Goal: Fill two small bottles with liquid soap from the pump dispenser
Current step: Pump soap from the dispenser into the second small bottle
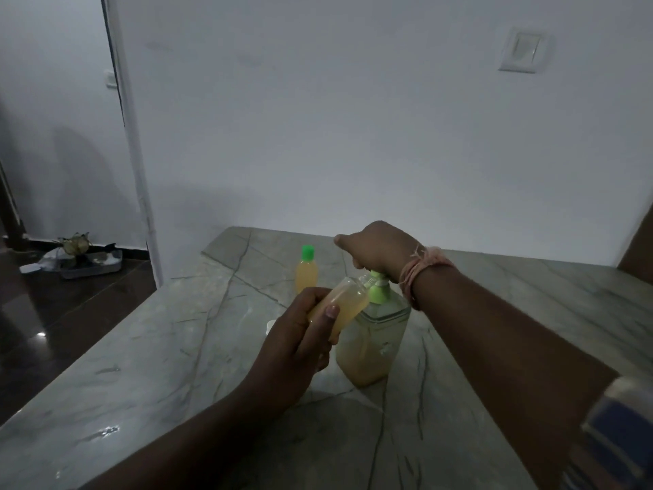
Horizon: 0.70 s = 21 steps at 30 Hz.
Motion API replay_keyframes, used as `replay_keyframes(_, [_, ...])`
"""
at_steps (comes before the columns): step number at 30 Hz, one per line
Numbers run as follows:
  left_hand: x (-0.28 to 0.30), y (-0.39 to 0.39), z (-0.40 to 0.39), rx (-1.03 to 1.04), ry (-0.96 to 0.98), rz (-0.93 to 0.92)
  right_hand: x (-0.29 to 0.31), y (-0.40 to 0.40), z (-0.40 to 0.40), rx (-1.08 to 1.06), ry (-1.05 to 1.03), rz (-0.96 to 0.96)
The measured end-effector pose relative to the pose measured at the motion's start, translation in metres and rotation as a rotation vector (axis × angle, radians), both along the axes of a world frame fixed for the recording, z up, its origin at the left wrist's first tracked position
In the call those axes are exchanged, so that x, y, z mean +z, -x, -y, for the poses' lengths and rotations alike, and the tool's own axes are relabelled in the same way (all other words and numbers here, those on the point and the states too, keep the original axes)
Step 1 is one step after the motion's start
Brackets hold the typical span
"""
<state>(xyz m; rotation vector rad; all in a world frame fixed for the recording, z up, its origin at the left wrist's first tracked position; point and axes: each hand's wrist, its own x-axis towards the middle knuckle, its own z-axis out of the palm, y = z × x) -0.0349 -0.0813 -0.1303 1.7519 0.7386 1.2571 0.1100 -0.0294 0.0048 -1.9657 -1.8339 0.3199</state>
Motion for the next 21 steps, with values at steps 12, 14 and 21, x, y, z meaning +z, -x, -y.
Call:
replay_keyframes(12, [0.000, 0.000, 0.003, 0.008, 0.011, 0.001, 0.009, 0.003, 0.010, 0.056, 0.074, 0.107])
replay_keyframes(14, [0.000, 0.000, 0.001, 0.006, 0.005, 0.006, 0.005, 0.000, 0.006, 0.050, -0.003, 0.009])
replay_keyframes(21, [-0.003, 0.000, -0.001, 0.022, -0.009, -0.036, -0.003, -0.001, 0.005, 0.052, -0.008, -0.031])
